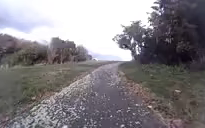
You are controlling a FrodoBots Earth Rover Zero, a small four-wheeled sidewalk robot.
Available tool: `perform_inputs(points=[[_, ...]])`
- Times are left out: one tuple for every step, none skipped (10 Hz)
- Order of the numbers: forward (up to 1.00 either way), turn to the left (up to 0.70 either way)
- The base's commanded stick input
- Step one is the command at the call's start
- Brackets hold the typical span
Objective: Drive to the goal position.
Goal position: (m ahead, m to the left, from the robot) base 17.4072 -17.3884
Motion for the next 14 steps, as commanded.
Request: perform_inputs(points=[[0.6, -0.15], [0.6, -0.15], [0.6, -0.15], [0.6, -0.15], [0.6, -0.15], [0.6, -0.15], [0.6, -0.15], [0.6, -0.15], [0.6, -0.15], [0.6, -0.15], [0.6, -0.15], [0.6, -0.15], [0.6, -0.15], [0.6, -0.15]])
